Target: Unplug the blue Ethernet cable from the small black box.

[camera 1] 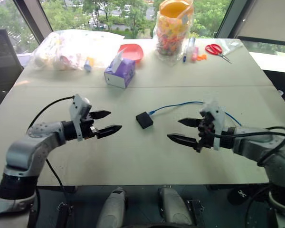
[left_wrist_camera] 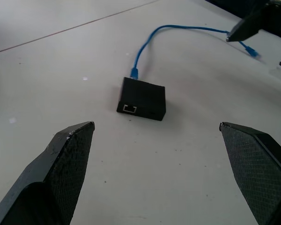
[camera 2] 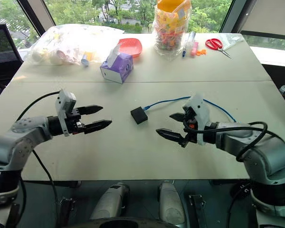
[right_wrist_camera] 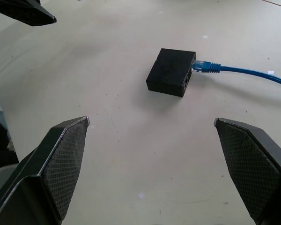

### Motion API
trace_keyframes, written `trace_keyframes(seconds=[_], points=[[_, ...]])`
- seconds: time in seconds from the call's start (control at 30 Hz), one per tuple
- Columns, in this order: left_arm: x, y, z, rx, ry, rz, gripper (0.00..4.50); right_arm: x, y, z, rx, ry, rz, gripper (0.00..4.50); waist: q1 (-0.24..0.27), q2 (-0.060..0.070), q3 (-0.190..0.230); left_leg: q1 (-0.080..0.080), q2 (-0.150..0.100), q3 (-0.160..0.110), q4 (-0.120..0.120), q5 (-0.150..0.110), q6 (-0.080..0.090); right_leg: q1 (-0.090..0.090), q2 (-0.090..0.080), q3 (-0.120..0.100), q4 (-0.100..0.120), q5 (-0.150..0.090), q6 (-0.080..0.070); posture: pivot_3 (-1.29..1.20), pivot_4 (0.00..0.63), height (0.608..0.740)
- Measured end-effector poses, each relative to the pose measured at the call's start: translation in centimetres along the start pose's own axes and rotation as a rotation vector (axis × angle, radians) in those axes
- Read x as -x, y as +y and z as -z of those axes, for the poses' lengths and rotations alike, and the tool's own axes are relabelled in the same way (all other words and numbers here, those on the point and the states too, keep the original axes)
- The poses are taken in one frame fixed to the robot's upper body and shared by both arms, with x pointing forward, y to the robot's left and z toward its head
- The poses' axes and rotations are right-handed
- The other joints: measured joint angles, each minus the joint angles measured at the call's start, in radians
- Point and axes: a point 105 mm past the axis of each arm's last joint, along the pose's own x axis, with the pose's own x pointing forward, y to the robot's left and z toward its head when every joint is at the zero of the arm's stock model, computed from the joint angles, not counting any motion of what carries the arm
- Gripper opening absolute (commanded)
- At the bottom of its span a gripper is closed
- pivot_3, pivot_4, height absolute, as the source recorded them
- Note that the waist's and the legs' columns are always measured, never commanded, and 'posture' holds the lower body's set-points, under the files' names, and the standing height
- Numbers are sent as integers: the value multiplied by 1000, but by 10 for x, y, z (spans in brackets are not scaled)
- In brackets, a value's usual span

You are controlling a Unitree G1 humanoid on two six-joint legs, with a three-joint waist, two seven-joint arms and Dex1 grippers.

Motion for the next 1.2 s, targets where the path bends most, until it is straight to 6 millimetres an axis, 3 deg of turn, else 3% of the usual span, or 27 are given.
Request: trace_keyframes(seconds=[0.23,0.43,0.87,1.03,1.2], points=[[3,-5,3,24,13,43,4485,0,4,-14,50,-10,-31,4500,1,0,0,-1,0,0,0,0,0,-1,0,0,0,0,0,0,150,740],[5,-5,1,34,17,39,4485,-4,7,-12,53,7,-56,4500,2,0,0,-1,0,0,0,0,0,-1,0,0,0,0,0,0,150,740],[4,-2,-14,-7,4,54,4485,1,-10,-13,133,67,-44,4500,0,0,0,-1,0,1,0,0,0,-1,0,0,0,0,0,0,150,740],[1,6,-14,-16,8,42,4485,-5,-15,-16,196,88,-52,4500,-1,0,0,-1,0,1,1,0,0,-1,0,0,0,0,1,0,150,740],[-6,5,-11,-21,11,60,4485,-19,-35,-23,288,121,-20,4500,-6,0,0,-1,0,1,1,0,0,-1,0,0,1,0,1,0,150,740]])
